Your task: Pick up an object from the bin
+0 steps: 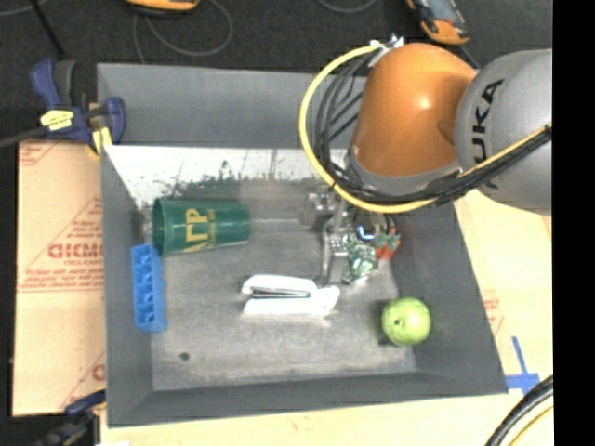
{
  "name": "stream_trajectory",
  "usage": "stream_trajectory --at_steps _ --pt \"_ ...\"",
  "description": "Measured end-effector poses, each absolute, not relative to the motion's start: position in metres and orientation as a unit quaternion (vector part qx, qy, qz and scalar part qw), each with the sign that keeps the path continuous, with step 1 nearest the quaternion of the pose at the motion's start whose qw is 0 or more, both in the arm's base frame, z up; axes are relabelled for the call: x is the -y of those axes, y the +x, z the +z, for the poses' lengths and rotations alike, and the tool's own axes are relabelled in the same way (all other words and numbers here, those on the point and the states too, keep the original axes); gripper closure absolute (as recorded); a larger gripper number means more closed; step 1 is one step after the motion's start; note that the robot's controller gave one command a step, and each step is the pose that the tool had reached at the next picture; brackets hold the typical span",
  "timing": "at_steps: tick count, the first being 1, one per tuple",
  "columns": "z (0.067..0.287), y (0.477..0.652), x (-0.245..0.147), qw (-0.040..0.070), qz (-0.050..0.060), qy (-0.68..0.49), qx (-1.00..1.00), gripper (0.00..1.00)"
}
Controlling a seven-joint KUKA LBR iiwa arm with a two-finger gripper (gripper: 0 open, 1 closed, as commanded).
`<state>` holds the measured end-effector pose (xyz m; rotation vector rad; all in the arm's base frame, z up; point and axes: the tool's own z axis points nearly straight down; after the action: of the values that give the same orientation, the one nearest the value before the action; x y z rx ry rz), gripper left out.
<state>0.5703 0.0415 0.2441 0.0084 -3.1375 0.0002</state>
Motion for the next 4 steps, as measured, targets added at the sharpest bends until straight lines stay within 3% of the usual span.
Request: stream_trajectory --at_steps 1,2,3,4 --pt "0.249 0.572 -0.041 -0.002 0.000 0.002 1.000 0.00" --pt "0.214 0.573 -0.040 -0.006 0.000 0.026 1.000 0.00" --pt "0.159 0.564 -0.053 -0.004 0.000 0.041 0.999 0.00" --pt "0.121 0.574 -0.057 -0.001 0.000 0.055 0.998 0.00"
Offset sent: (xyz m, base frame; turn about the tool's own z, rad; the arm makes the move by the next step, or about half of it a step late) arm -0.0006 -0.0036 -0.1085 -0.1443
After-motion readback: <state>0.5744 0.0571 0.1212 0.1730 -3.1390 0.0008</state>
